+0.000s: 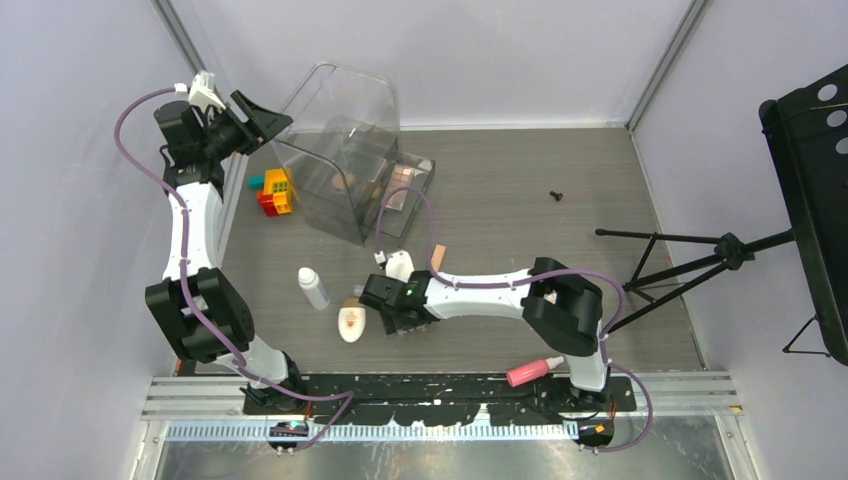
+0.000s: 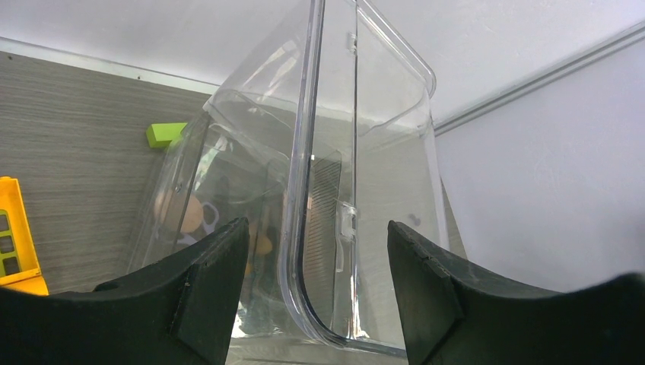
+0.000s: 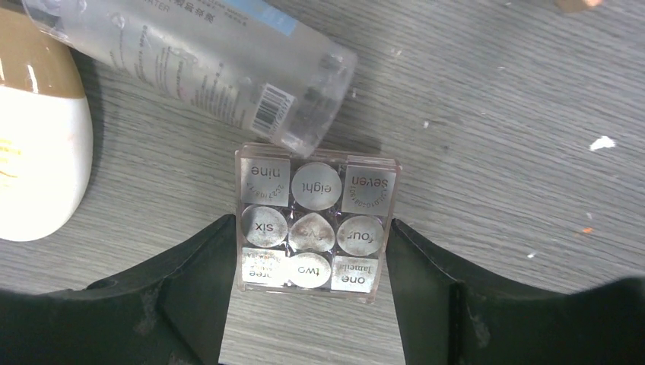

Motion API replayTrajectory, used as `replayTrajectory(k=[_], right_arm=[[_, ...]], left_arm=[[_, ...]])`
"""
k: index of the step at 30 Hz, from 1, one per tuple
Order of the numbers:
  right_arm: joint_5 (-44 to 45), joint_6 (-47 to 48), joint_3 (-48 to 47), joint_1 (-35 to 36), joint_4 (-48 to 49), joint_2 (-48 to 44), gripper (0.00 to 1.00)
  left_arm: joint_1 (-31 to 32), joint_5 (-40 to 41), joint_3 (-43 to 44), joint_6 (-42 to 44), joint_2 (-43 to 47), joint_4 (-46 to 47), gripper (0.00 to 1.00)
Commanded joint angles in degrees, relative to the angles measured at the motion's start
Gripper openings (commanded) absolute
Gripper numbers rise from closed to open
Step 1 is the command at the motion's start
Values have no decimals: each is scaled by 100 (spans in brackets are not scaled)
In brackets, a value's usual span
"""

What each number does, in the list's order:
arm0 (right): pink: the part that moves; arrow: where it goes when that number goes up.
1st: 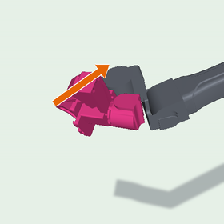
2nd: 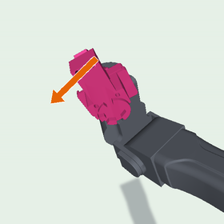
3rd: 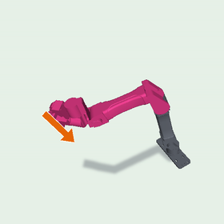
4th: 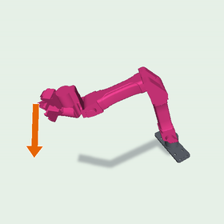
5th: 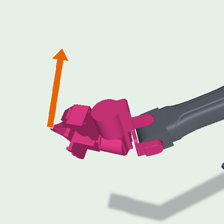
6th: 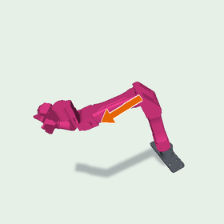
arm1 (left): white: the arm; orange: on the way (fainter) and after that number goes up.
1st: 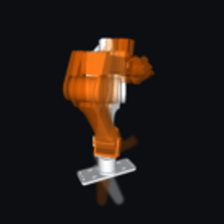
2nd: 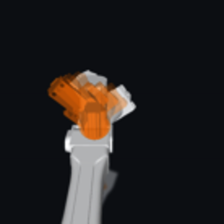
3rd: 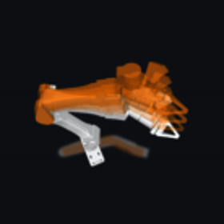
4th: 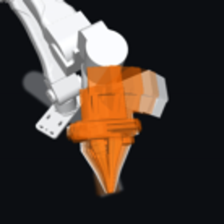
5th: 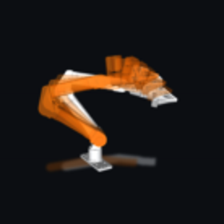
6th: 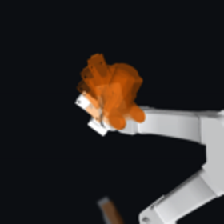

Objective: Organize the makeup
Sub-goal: Pick up the makeup from the center of the board, then place the makeup in the drawer.

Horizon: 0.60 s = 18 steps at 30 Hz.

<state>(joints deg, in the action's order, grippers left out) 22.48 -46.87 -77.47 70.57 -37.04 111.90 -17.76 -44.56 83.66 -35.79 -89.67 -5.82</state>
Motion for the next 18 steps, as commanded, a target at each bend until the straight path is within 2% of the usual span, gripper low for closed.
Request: replayTrajectory(k=[1, 9, 14, 18], right_arm=[[265, 21, 36, -171, -181, -775, 51], [-35, 400, 231, -1193, -137, -1609, 50], [-283, 823, -279, -1815, -21, -1617, 50], [-573, 1041, -1151, -2157, 30, -1056, 49]], left_arm=[[-17, -157, -15, -28, 74, 248, 68], [-36, -178, 52, -8, 26, 212, 68], [-40, -105, 45, 116, 92, 97, 68], [-43, -114, 45, 116, 99, 96, 68]])
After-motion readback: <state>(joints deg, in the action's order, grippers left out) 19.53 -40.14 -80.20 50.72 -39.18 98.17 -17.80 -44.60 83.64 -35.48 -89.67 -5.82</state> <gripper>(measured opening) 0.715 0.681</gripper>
